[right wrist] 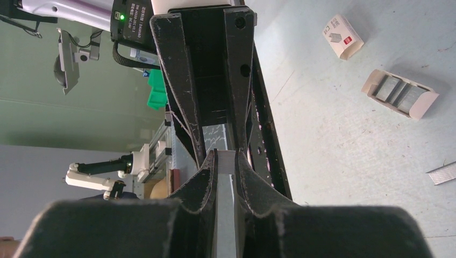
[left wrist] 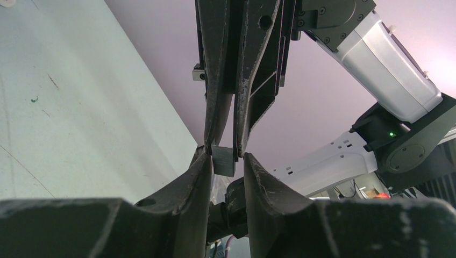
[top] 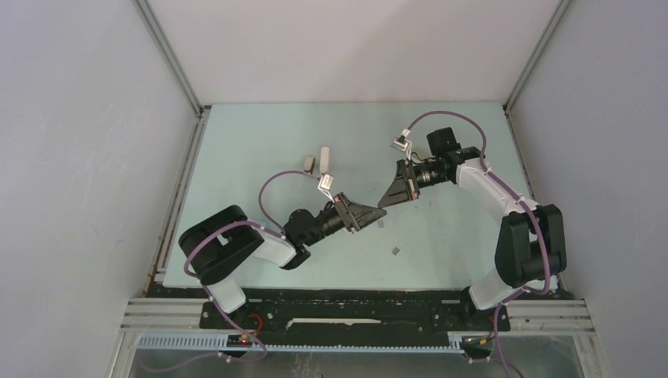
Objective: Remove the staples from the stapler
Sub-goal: Place the staple in the staple box.
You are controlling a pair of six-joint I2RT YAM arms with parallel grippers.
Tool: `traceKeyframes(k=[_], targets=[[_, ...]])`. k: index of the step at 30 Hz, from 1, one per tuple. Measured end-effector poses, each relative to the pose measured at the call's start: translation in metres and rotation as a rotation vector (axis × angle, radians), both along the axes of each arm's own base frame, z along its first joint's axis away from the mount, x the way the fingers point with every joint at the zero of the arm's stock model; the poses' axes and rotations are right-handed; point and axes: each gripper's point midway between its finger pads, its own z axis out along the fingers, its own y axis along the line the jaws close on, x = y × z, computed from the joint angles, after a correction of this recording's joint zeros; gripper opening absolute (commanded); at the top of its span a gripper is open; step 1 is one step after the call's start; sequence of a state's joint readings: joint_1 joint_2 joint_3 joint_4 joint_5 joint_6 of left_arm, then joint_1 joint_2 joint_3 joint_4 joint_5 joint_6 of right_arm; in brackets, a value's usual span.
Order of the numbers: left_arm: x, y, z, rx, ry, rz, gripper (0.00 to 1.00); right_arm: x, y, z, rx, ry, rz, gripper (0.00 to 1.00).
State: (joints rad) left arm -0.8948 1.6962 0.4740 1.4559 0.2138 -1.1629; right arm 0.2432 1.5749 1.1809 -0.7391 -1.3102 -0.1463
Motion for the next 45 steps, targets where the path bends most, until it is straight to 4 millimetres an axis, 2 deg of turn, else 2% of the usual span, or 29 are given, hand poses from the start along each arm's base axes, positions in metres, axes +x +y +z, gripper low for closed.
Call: traceKeyframes(k=[22,30,45], targets=[[0.0001,0.0,0.0001,0.0,0.0,0.001,0.37,0.0006,-0.0006,0.0001,0.001,0.001,-0.003,0.12],[0.0017,0.0004,-0.0021,0.004,0.011,0.009,0.38,-0.0008,-0.0005,-0.0069,0.023,0.036,-0.023,0.12],[0.0066,0.0029,0.0054,-0.025,0.025,0.043,0.37,0.0053,-0.0045,0.0008,0.083,0.022,-0.088,0.12]])
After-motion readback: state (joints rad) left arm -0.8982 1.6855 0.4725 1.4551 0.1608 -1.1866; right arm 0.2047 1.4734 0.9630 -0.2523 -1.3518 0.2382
